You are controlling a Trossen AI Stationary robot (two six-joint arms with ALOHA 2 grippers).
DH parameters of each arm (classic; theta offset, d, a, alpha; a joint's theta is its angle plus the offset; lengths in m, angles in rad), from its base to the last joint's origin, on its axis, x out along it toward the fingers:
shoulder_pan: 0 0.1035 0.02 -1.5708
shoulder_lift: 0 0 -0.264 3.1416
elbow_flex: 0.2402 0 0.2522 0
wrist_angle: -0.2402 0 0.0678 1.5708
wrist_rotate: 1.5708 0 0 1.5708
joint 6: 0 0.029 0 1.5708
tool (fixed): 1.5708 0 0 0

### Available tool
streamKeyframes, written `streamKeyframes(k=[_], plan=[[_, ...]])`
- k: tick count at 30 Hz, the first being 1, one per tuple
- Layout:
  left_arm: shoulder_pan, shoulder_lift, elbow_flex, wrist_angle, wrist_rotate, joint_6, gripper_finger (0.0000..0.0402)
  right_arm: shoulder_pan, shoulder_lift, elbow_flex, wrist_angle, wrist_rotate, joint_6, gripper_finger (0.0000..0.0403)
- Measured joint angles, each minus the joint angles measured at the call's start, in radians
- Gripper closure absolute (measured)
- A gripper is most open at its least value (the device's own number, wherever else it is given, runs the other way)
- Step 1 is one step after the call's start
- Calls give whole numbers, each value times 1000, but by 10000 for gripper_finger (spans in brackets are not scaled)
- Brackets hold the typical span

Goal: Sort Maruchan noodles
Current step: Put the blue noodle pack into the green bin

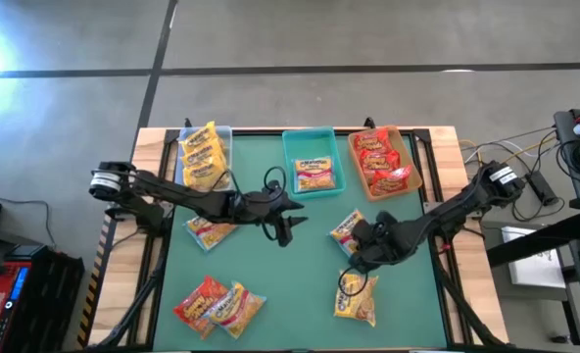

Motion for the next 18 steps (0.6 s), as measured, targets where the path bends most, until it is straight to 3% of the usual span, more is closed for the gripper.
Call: streamKeyframes(k=[10,18], plan=[[-2,62,-1,56,30,-23,242,38,0,-56,31,-40,89,252],[-3,71,-1,79,30,-39,242,70,0,-145,162,-38,138,245]])
